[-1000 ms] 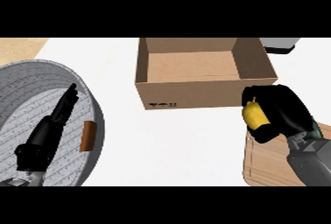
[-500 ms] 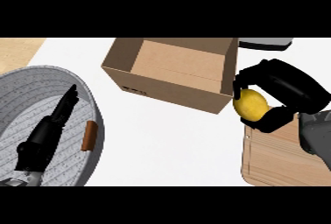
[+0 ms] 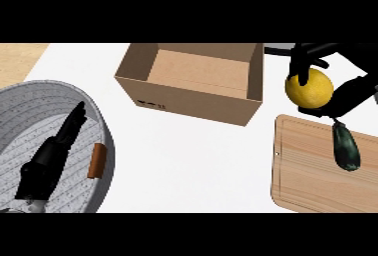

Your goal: Pick the lemon from the cutting board and place it in the cardboard box

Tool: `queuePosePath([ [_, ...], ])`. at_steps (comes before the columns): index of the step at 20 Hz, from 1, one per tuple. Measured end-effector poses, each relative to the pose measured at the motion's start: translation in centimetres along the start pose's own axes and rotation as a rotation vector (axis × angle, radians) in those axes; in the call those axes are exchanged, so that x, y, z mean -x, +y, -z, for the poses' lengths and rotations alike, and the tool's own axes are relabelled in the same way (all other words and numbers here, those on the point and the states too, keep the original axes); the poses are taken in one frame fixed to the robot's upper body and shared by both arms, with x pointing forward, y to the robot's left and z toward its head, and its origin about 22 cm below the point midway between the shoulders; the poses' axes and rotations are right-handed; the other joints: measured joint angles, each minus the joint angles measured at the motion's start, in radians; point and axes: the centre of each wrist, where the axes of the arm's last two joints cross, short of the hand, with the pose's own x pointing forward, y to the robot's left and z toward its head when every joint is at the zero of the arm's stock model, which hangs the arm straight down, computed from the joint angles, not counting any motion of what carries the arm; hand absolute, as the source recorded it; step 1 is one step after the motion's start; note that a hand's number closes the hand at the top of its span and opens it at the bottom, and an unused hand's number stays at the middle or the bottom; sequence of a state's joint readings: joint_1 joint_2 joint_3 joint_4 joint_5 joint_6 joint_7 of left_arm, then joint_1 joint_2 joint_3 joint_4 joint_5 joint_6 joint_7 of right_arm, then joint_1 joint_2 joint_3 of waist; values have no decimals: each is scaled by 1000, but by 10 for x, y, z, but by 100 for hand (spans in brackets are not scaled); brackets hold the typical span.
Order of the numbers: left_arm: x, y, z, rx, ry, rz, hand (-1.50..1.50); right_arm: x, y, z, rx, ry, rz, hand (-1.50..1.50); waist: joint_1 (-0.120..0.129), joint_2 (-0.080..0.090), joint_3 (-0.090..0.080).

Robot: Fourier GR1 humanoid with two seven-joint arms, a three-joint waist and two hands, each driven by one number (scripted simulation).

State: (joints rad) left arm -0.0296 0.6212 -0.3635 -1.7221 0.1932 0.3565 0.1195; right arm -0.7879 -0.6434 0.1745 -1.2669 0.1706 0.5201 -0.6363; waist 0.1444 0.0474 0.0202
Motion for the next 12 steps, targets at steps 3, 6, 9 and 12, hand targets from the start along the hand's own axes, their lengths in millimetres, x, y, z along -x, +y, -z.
queuePosePath([
  [3, 4, -3, -1, -8, 5, 8, 0, 7, -11, 13, 0, -9, 22, 150, -8, -5, 1],
  [6, 7, 0, 0, -23, 17, 13, 0, 10, -20, 32, -21, -15, 26, 150, -24, -12, 1],
  [9, 8, -1, -1, -27, 20, 15, 0, 13, -17, 58, -54, -20, 31, 150, -29, -16, 0],
  [12, 11, -1, -2, -36, 26, 14, 0, 16, -6, 86, -97, -32, 36, 150, -39, -20, 2],
])
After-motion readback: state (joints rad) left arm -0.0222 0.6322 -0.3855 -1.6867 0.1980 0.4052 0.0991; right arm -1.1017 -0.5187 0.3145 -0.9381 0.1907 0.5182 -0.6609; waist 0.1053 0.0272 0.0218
